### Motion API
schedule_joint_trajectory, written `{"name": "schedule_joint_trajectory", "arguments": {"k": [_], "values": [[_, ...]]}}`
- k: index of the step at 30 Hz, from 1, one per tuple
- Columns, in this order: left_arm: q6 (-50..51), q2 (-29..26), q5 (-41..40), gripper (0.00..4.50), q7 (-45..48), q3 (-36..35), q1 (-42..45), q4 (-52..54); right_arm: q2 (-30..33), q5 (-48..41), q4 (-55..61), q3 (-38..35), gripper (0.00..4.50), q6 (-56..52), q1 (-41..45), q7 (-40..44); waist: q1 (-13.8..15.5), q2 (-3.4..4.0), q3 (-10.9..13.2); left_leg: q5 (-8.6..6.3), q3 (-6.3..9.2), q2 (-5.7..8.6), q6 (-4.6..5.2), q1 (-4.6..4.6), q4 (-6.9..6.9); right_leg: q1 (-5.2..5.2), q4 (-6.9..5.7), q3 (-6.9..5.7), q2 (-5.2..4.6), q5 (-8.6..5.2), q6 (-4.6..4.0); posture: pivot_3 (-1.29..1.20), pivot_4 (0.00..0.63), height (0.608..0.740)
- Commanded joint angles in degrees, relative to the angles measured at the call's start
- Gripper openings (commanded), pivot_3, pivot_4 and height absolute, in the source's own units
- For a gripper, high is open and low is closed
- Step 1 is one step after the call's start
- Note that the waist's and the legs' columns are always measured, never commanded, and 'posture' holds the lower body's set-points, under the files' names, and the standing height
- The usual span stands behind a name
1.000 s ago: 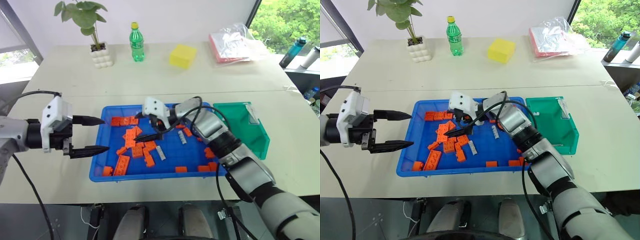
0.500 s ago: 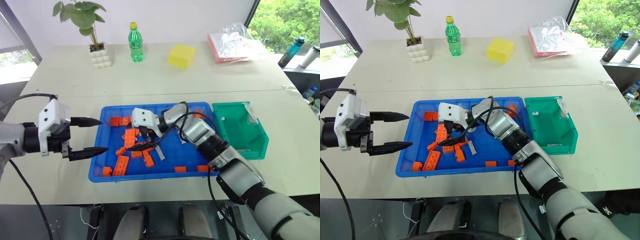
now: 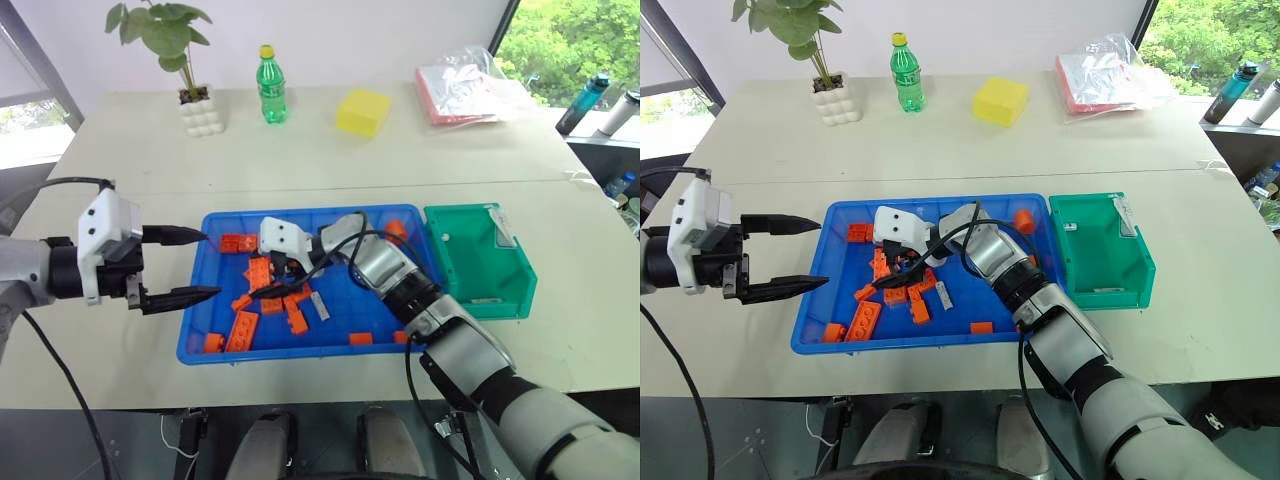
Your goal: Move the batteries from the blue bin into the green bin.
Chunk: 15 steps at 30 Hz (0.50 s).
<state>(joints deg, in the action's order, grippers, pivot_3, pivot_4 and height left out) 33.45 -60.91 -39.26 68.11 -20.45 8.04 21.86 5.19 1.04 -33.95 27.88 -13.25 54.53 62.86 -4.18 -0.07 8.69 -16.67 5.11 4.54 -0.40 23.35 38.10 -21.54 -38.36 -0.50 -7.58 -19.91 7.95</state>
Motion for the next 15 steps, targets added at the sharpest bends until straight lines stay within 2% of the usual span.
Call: {"name": "schedule_joint_trajectory", "arguments": {"k": [1,4,11,15], "values": [[-0.7,0.0,0.1,4.50,-0.1,0.3,1.1,-0.2,-0.5,0.1,1.7,-0.9,2.93,-0.6,0.5,0.1,0.0,0.00,0.0,0.00,0.00,0.00,0.00,0.00,0.00,0.00,0.00,0.00,0.00,0.00,0.00,0.00,0.150,0.728],[-1.3,0.1,0.4,4.50,-0.1,0.9,1.7,-0.7,-0.3,-0.3,3.3,-1.5,2.93,-1.5,0.3,-0.1,0.0,0.00,0.0,0.00,0.00,0.00,0.00,0.00,0.00,-0.01,-0.01,0.00,0.00,0.00,0.00,0.00,0.150,0.728],[-2.1,0.3,1.1,4.50,0.2,1.8,2.7,-1.7,5.1,-1.4,8.6,-6.1,2.93,-4.0,0.9,-1.7,0.2,0.00,0.0,0.00,0.01,0.03,0.00,0.01,0.01,0.00,-0.01,0.00,-0.03,0.00,0.00,0.00,0.150,0.728],[-3.1,0.3,1.9,4.50,0.9,2.6,3.2,-3.0,11.5,-1.6,10.7,-9.7,2.93,-5.9,-1.6,-1.6,0.2,0.01,0.0,0.00,0.02,0.04,0.00,0.01,-0.01,0.01,0.00,0.00,-0.03,0.00,0.00,0.00,0.150,0.728]]}}
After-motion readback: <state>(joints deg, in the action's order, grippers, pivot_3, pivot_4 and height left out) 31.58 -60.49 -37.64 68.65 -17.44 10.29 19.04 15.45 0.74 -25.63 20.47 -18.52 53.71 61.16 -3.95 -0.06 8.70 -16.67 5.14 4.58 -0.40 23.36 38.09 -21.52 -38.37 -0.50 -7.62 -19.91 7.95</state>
